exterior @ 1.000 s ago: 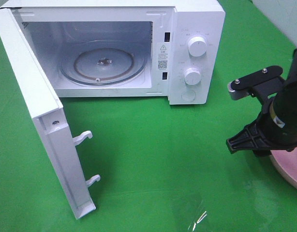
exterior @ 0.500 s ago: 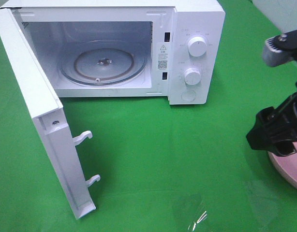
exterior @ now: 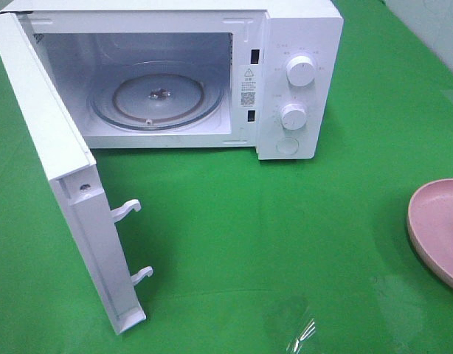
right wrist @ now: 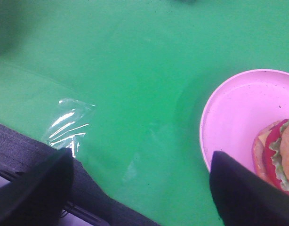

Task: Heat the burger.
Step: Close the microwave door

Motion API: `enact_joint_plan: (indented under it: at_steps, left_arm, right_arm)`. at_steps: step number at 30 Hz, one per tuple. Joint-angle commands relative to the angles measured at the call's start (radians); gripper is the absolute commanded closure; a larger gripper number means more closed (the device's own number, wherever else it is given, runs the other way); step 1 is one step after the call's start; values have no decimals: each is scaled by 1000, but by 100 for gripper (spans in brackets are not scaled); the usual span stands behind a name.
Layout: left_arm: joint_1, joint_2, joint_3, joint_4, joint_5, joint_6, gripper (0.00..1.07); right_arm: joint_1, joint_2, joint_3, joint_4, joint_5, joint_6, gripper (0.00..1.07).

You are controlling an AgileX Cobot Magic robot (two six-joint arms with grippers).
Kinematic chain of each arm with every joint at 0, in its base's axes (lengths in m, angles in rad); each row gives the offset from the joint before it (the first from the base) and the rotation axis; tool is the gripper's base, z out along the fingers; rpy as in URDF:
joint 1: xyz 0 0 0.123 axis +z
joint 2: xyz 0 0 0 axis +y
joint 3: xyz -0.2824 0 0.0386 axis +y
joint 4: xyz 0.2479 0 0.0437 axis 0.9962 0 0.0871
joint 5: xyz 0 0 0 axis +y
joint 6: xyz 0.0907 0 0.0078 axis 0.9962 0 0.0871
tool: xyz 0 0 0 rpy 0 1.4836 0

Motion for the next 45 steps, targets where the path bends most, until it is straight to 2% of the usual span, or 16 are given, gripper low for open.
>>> enact_joint_plan:
  at_steps: [1,7,11,12,13,28,45]
  left_arm:
    - [2,-5,3,-2,-8,-2,8]
    - [2,-5,3,-2,-8,-2,8]
    - [2,-5,3,-2,-8,-2,8]
    - [2,-5,3,-2,-8,-2,8]
    - [2,-5,3,-2,-8,-2,8]
    - [2,-5,3,-2,-8,-2,8]
    - [2,-6,3,-2,-8,-2,8]
  right_arm:
    - [-7,-82,22,5,50,-11,31]
    - [-21,-186,93,5,42,-11,31]
    - [-124,-307,165,9,-7,-12,31]
    - [-124,-307,165,9,-7,-12,31]
    - [-172,-364,191,19,-24,-12,31]
    - [-435,-689,205,45,-10,-38,31]
    - [-451,-689,205,53,-10,-49,31]
